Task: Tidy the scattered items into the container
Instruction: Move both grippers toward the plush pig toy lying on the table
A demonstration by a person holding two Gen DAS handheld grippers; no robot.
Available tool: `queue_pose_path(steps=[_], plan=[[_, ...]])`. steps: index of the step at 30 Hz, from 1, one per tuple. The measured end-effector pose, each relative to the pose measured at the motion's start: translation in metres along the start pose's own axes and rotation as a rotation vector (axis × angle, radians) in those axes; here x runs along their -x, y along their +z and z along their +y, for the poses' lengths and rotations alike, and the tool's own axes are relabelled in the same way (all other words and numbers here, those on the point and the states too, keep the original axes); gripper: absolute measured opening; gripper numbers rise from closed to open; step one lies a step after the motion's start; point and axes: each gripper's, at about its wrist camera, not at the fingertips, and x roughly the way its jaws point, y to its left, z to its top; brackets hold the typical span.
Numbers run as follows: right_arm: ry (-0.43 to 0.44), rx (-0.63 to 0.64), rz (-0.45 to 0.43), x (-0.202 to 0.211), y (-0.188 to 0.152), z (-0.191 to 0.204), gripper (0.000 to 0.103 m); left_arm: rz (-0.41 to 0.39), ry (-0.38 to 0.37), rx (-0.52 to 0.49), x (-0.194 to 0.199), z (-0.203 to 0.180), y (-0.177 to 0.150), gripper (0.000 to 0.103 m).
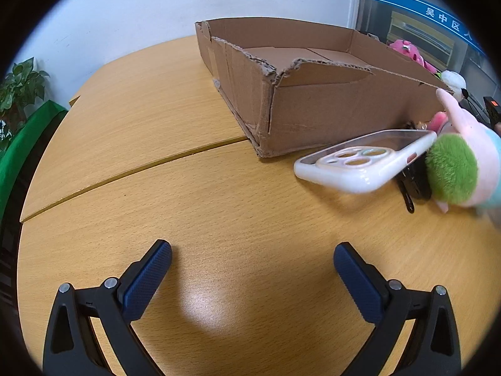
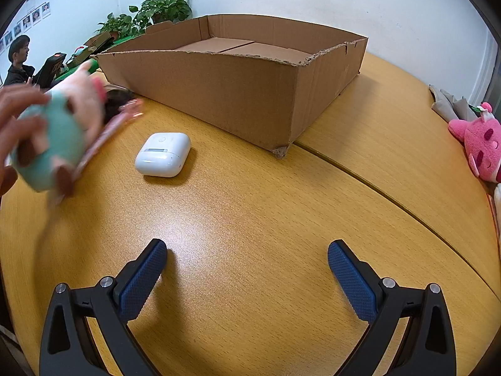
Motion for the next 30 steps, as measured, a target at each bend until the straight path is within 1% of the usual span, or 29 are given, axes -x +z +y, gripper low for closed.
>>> queue_pose_path(steps=[5, 7, 10, 13, 14, 15, 19, 21, 23, 25, 26, 27, 28, 30], plan=[[0.000, 0.000, 0.000, 0.000, 0.000, 0.000, 0.103, -0.001, 0.028, 0.037, 0.003, -0.007, -0.005, 0.103], [0.000, 0.000, 0.000, 0.000, 0.000, 0.000, 0.103, -0.001, 0.027, 0.037, 0.005, -0.013, -0.009, 0.103], [0.000, 0.000, 0.000, 0.000, 0.000, 0.000, 0.103, 0.001, 0.027, 0.061, 0.019, -0.028, -0.010, 0.103], [0.000, 0.000, 0.000, 0.000, 0.000, 0.000, 0.103, -0.075, 0.030, 0.139, 0.040, -0.045, -0.011, 0.102], [0.000, 0.000, 0.000, 0.000, 0.000, 0.000, 0.103, -0.119, 0.017, 0.164, 0.052, -0.054, -0.010, 0.102], [-0.001, -0.001, 0.000, 0.000, 0.000, 0.000, 0.103, -0.145, 0.004, 0.176, 0.059, -0.059, -0.009, 0.102], [-0.051, -0.069, 0.002, -0.006, 0.009, 0.000, 0.103, -0.254, -0.055, 0.198, 0.093, -0.096, 0.004, 0.102], [-0.078, -0.106, 0.003, -0.008, 0.012, 0.001, 0.103, -0.286, -0.053, 0.184, 0.101, -0.113, 0.011, 0.102], [-0.095, -0.127, 0.003, -0.009, 0.014, 0.002, 0.103, -0.283, -0.011, 0.179, 0.105, -0.131, 0.016, 0.102], [-0.105, -0.141, 0.004, -0.009, 0.015, 0.004, 0.103, -0.272, 0.016, 0.204, 0.106, -0.139, 0.017, 0.102], [-0.113, -0.151, 0.004, -0.009, 0.015, 0.005, 0.103, -0.259, 0.011, 0.221, 0.104, -0.143, 0.017, 0.102], [-0.118, -0.159, 0.007, -0.008, 0.014, 0.006, 0.103, -0.247, -0.010, 0.243, 0.103, -0.146, 0.017, 0.102], [-0.110, -0.153, 0.015, -0.007, 0.013, 0.008, 0.103, -0.240, -0.021, 0.261, 0.103, -0.150, 0.017, 0.102], [-0.073, -0.112, 0.020, -0.002, 0.008, 0.017, 0.103, -0.238, 0.014, 0.272, 0.106, -0.156, 0.015, 0.102]])
